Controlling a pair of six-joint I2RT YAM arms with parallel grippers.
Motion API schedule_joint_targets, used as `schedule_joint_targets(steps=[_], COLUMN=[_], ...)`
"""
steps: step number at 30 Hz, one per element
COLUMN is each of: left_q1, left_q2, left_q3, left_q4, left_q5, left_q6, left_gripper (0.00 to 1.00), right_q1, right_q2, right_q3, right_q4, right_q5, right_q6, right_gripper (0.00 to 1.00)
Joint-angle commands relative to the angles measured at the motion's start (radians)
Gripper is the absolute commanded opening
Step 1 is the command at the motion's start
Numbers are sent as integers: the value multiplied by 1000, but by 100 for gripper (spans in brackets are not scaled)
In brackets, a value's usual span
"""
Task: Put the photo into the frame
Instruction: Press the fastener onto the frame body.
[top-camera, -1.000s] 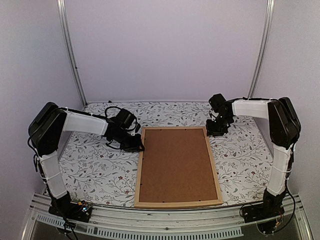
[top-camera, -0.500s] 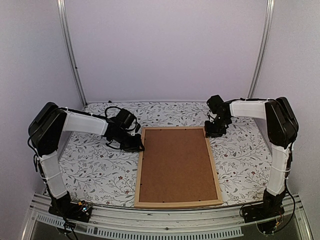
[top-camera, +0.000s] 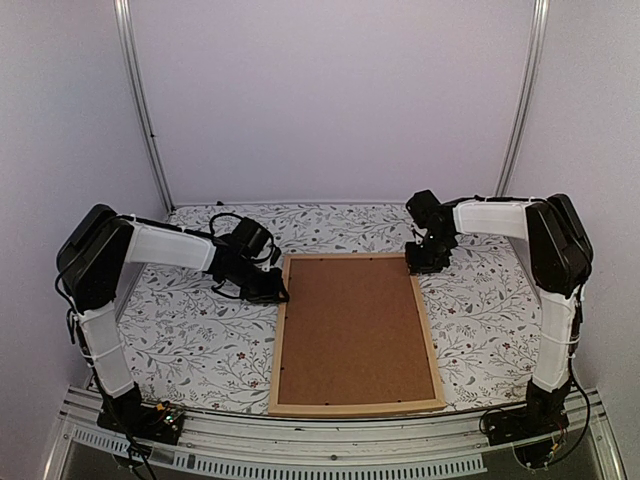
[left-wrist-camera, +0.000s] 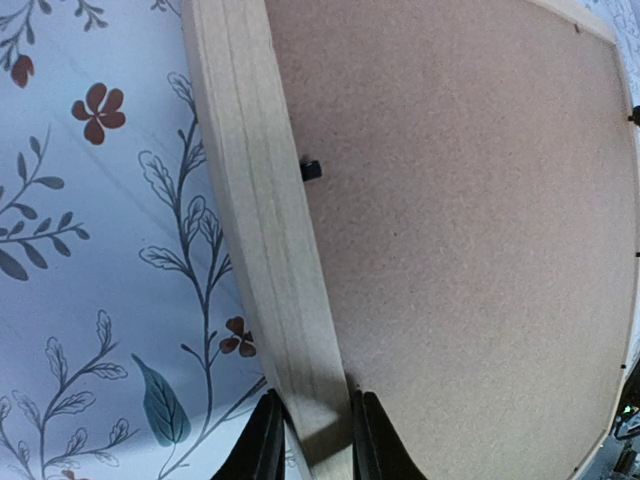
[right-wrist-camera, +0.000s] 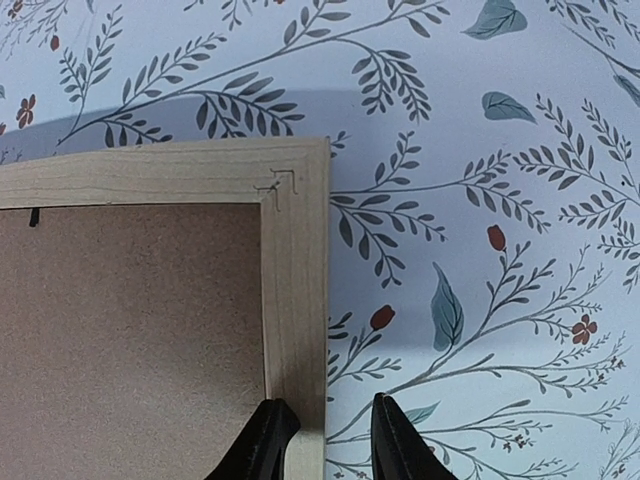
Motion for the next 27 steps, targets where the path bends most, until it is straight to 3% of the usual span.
schedule_joint_targets(steps=[1, 27], left_q1=[-40, -60], left_q2=[40, 54], left_q3=[-35, -43], left_q4=[14, 30], left_q5=[37, 44], left_q6=[45, 37], left_gripper=[18, 18], right_q1=[40, 140], right_q2=[47, 113], right_q3=[6, 28], right_q4=[-21, -21], right_q5=[6, 24], right_q6=[19, 78], right_gripper=[31, 31])
